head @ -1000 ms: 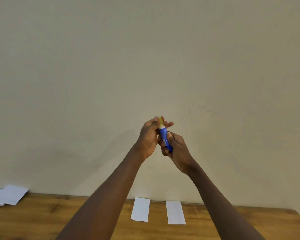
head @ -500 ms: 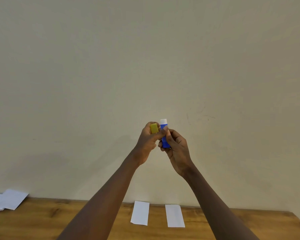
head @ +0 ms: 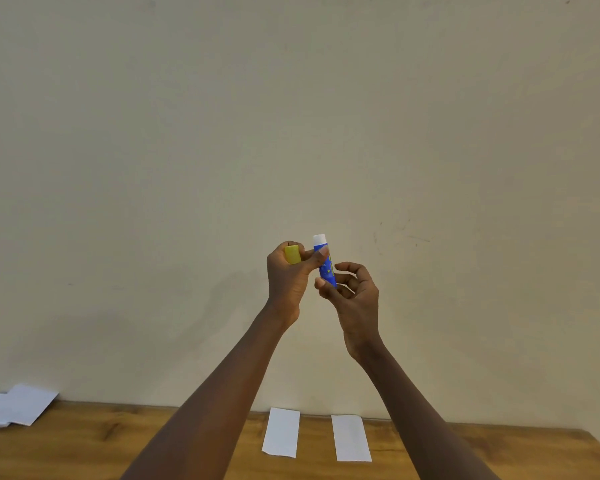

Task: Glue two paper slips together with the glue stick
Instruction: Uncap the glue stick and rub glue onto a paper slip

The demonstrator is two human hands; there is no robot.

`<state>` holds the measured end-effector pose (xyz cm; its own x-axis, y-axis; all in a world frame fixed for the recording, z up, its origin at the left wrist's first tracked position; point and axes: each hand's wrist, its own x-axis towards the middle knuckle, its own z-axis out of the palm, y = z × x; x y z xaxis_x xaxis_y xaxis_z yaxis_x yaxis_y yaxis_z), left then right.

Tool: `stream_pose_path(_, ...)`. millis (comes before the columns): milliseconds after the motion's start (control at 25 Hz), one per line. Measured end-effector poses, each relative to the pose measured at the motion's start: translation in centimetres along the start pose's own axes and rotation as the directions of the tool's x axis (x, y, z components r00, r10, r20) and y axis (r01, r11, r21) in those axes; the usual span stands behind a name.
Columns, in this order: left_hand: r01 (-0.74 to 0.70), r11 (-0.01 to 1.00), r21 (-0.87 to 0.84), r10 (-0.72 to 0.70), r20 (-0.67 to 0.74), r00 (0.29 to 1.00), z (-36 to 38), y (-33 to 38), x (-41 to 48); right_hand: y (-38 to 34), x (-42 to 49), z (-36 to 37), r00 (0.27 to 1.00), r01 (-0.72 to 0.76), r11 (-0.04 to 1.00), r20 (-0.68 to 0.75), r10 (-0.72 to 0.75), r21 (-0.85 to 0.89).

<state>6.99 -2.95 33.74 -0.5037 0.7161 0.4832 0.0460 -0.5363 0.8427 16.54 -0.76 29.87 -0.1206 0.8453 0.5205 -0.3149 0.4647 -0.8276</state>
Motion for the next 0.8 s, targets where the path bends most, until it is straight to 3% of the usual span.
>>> stream_pose_path(120,-0.007,1.0,0.016,0.006,0.038,0.999,-0.02,-0.15,0.01,-0.14,0.05,0.16,0.997,-0.052,0.996,0.064,0.047,0.071)
stream_pose_path(240,0.026,0.993,-0.114,-0.011,0.131,0.991,-0.3,-0.01,0.0,-0.12,-0.26,0.26,0.983,-0.118,0.968,0.162,0.083,0.221)
stream_pose_path(320,0.005,0.992,-0.123,0.009,0.116,0.993,-0.31,0.05,-0.01,-0.3,-0.25,0.26,0.981,-0.151,0.956,0.156,0.114,0.25)
stream_pose_path(440,-0.043,0.997,-0.062,0.044,0.005,0.999,-0.25,0.17,0.1,-0.44,-0.23,0.35,0.993,-0.074,0.992,0.095,0.064,0.107)
stream_pose_path(560,-0.029,0.993,-0.115,0.031,0.015,0.999,-0.21,0.14,0.17,-0.35,-0.18,0.54,0.999,-0.016,1.0,0.036,0.016,0.01)
stream_pose_path(720,-0.049,0.995,-0.088,0.05,0.015,0.999,0.2,0.23,-0.09,-0.32,-0.21,0.67,0.976,-0.201,0.941,0.132,0.17,0.271)
stream_pose_path(800,-0.064,0.996,-0.07,0.063,-0.019,0.998,0.33,0.35,-0.23,-0.38,-0.18,0.57,0.973,-0.211,0.936,0.149,0.175,0.282)
